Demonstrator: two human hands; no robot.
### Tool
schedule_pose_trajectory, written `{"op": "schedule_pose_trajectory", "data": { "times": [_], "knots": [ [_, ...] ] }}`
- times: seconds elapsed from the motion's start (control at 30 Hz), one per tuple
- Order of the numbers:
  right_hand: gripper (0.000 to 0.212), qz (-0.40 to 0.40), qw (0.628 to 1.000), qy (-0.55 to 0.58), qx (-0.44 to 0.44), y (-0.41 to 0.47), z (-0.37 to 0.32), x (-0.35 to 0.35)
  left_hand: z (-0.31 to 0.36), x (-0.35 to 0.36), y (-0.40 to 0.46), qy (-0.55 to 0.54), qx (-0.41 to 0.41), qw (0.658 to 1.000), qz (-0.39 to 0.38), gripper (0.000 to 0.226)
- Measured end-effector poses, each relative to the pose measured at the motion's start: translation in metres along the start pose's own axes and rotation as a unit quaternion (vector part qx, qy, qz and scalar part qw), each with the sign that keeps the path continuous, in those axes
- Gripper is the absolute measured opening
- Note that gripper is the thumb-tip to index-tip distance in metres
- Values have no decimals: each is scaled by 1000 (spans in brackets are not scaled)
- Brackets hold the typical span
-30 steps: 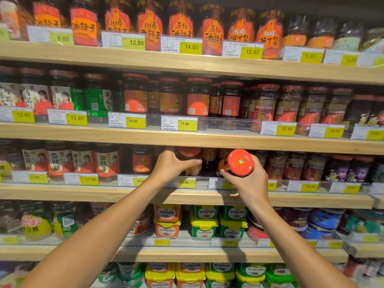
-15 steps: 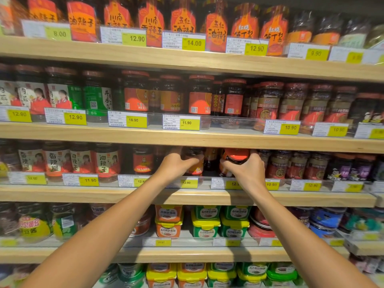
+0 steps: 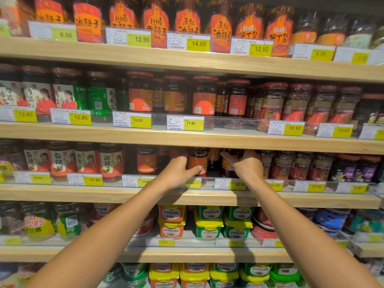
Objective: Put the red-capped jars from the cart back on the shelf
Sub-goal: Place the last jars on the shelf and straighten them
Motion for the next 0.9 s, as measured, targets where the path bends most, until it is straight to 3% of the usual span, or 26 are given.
{"op": "schedule_pose_trajectory", "data": {
  "times": [0.13, 0.43, 0.57, 0.7, 0.83, 0.9],
  "knots": [
    [79, 11, 999, -27, -31, -2, 0, -1, 5, 0, 0, 8, -3, 1000, -8, 39],
    [67, -20, 998, -60, -22, -9, -3, -3, 17, 8, -1, 63, -20, 998, -9, 40],
    [43, -45, 999, -5, -19, -18, 1, -4, 16, 3, -4, 67, -13, 997, -33, 44],
    [54, -47, 997, -19, -62, -31, 10, -10, 11, -10, -23, 122, 21, 991, -43, 60],
    [45, -61, 994, -39, -87, -47, 15, -17, 6, -30, -46, 142, 78, 987, 8, 59],
    [53, -67, 988, -57, -126, -55, 14, -24, 9, -44, -58, 153, 101, 982, 41, 52]
  ]
}}
Point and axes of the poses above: each hand's wrist, its own y-axis towards the middle knuckle, its own x-axis out of the palm, z = x × y, the point moved 1 cm from there along y, towards the middle knuckle, and after that the axes turned 10 degrees about x, right-handed, at the moved point
